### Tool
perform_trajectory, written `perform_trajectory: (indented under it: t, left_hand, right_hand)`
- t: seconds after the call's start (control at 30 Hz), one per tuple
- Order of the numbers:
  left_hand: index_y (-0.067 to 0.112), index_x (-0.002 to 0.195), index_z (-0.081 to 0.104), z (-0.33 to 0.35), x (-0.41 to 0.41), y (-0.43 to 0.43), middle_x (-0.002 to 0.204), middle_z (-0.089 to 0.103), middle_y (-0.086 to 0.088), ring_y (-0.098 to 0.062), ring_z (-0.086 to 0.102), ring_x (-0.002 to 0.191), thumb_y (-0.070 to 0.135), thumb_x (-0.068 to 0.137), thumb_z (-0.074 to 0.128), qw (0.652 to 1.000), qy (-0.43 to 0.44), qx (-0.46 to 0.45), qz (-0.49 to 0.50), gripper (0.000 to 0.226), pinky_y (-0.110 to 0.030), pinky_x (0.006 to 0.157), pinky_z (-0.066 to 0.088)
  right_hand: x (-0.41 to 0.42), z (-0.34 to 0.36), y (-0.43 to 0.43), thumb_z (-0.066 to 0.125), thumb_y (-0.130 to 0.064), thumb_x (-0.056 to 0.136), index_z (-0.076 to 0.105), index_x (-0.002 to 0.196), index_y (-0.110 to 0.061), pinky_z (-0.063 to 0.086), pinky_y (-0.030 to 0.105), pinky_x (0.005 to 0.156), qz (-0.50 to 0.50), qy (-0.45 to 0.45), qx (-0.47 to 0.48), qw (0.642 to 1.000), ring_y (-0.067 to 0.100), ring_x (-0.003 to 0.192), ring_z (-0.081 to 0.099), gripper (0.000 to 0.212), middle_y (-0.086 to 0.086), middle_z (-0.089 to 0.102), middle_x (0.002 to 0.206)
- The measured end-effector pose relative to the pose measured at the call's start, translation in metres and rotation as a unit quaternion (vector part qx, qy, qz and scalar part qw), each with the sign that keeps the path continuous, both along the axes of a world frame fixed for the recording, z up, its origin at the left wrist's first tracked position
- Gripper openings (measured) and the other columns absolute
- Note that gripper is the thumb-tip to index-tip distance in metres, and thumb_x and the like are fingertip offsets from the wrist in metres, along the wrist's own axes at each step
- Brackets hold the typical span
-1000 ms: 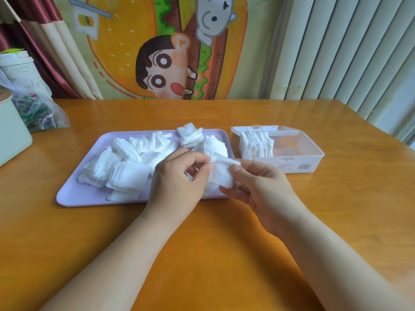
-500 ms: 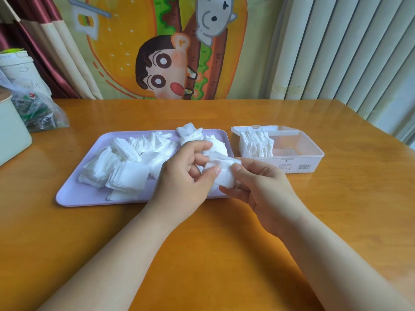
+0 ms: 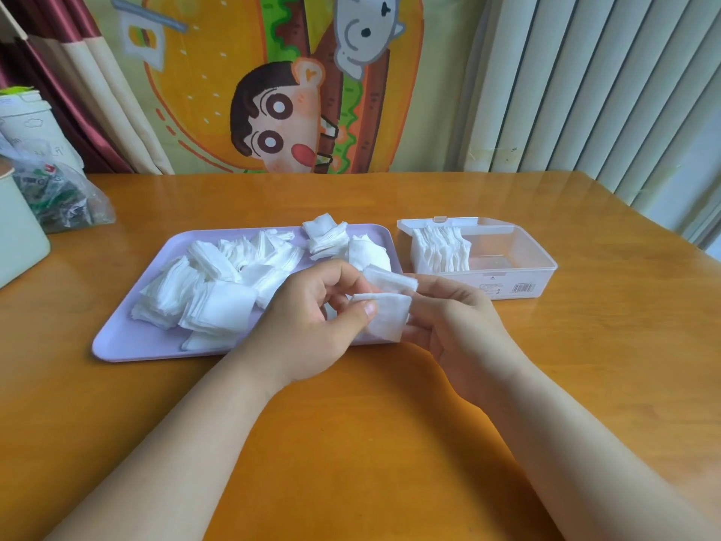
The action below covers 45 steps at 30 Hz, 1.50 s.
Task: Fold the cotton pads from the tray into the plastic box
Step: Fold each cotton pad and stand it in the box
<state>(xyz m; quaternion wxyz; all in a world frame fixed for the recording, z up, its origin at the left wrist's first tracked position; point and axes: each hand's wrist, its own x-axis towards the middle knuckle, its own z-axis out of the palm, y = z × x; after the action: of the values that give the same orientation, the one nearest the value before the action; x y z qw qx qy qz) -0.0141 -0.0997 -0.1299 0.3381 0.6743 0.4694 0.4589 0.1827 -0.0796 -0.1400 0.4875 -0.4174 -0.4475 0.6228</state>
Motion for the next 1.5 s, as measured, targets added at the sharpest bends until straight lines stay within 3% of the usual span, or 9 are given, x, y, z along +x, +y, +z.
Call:
perform_trajectory:
  t: [0.17,0.33,0.6,0.93,1.07,1.17,1.37,1.5]
  left_hand:
    - [0.029,0.085,0.07,-0.0074,0.0043,0.0041,0.081,0.07,-0.006,-0.014,0.059,0.069,0.024,0.089,0.076,0.998,-0.017,0.007,0.054,0.009,-0.03,0.067,0.048]
    - [0.023,0.087,0.072,-0.0071,0.0026,0.007,0.079,0.069,0.011,-0.014,0.059,0.071,0.011,0.092,0.077,0.997,-0.047,0.007,0.056,0.014,-0.026,0.068,0.045]
    - [0.023,0.087,0.074,-0.0079,0.0014,0.0086,0.079,0.069,0.013,-0.013,0.059,0.07,0.012,0.091,0.079,0.997,-0.043,-0.003,0.061,0.012,-0.029,0.067,0.045]
    - [0.024,0.086,0.074,-0.0096,0.0051,0.0074,0.08,0.072,0.002,-0.013,0.06,0.068,0.018,0.09,0.08,0.994,-0.041,0.004,0.102,0.009,-0.03,0.065,0.051]
    - [0.021,0.088,0.075,-0.008,0.0068,0.007,0.085,0.074,0.0,-0.03,0.065,0.082,0.017,0.091,0.08,0.994,-0.065,-0.006,0.093,0.007,-0.042,0.074,0.056]
    - [0.021,0.09,0.075,-0.0064,0.0078,0.0059,0.088,0.075,-0.003,-0.034,0.066,0.088,0.017,0.091,0.08,0.993,-0.081,-0.017,0.088,0.006,-0.046,0.079,0.057]
    - [0.022,0.09,0.075,-0.0078,0.0083,0.0054,0.086,0.075,0.0,-0.027,0.066,0.081,0.02,0.091,0.08,0.993,-0.06,-0.018,0.103,0.005,-0.036,0.073,0.057]
    - [0.023,0.088,0.074,-0.0092,0.0097,0.005,0.078,0.072,0.005,-0.01,0.062,0.068,0.022,0.091,0.079,0.991,-0.049,-0.014,0.121,0.007,-0.026,0.065,0.053]
  right_hand:
    - [-0.0024,0.0037,-0.0075,0.065,0.006,0.096,0.077,0.12,-0.004,0.061,0.044,0.096,0.042,-0.003,0.024,0.999,0.034,0.11,0.076,0.028,0.019,0.079,0.113]
    - [-0.004,0.0039,-0.007,0.063,0.001,0.102,0.076,0.122,-0.004,0.063,0.034,0.08,0.021,-0.027,0.042,0.999,0.03,0.101,0.078,0.024,0.018,0.08,0.11]
    - [-0.0035,0.0027,-0.0061,0.059,0.004,0.103,0.076,0.121,-0.005,0.063,0.033,0.076,0.015,-0.037,0.052,0.998,0.026,0.093,0.078,0.026,0.015,0.081,0.106]
    - [-0.0043,0.0025,-0.0089,0.059,0.001,0.104,0.075,0.123,-0.005,0.062,0.03,0.074,0.031,-0.019,0.057,0.998,0.024,0.094,0.079,0.025,0.014,0.081,0.107]
    - [-0.003,0.0023,-0.0083,0.057,0.002,0.105,0.073,0.125,-0.004,0.063,0.032,0.078,0.035,-0.014,0.053,0.998,0.027,0.098,0.079,0.027,0.016,0.08,0.11]
    - [-0.0028,0.0029,-0.0083,0.057,0.002,0.105,0.074,0.125,-0.004,0.062,0.032,0.078,0.041,-0.014,0.053,0.998,0.026,0.097,0.079,0.027,0.016,0.08,0.11]
    - [-0.0038,0.0032,-0.0097,0.056,0.004,0.104,0.075,0.124,-0.005,0.062,0.031,0.077,0.042,-0.021,0.054,0.997,0.025,0.096,0.078,0.028,0.016,0.08,0.109]
    - [-0.0029,0.0066,-0.0092,0.058,0.005,0.101,0.077,0.12,-0.006,0.063,0.036,0.079,0.048,-0.021,0.045,0.998,0.025,0.097,0.075,0.03,0.019,0.079,0.113]
